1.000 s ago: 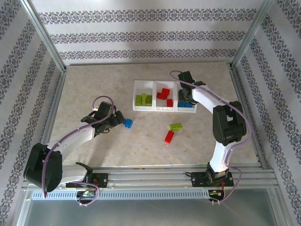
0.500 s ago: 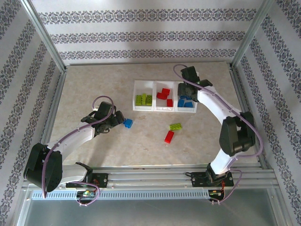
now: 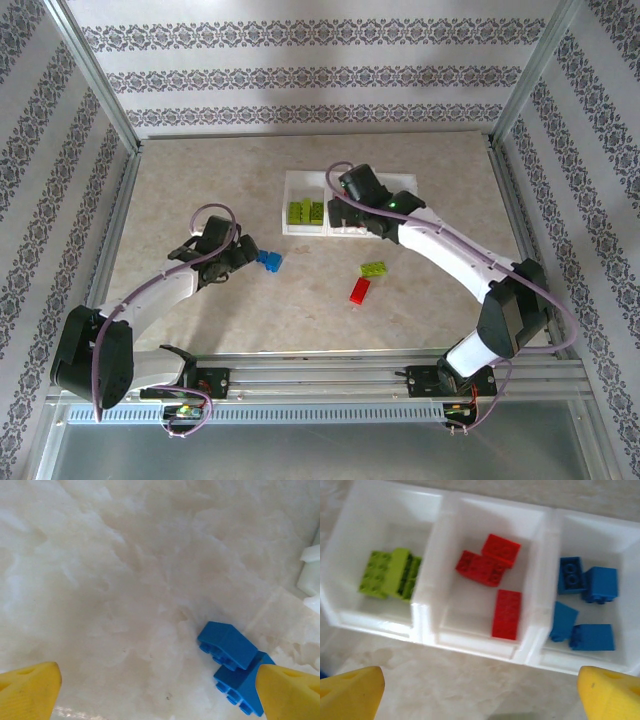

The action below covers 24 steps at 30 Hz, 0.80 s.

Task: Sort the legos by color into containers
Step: Pick up the lego from the center of the table.

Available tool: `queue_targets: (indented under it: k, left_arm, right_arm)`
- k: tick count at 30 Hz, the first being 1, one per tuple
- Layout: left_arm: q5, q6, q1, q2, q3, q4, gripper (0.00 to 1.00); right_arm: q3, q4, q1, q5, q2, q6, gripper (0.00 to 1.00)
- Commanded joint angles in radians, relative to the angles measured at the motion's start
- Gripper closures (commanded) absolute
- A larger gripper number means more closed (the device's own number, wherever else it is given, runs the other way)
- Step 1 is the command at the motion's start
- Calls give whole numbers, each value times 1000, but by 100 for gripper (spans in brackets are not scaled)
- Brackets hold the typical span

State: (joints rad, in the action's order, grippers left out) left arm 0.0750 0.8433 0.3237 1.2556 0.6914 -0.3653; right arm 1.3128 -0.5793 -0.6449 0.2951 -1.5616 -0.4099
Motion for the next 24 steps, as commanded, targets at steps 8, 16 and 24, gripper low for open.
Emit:
queue_targets:
  k: [8, 16, 24]
  left_arm:
    - [-10, 10, -98, -82, -52, -7, 0]
    - [-9, 7, -147, -135, -81, -26, 0]
    - [-11, 6, -161, -162, -92, -35, 0]
  right_arm:
    - [98, 4, -216, -17, -184, 1, 2]
    - [229, 9, -306, -88, -367, 90, 2]
    - [348, -5, -332, -181, -537, 175, 2]
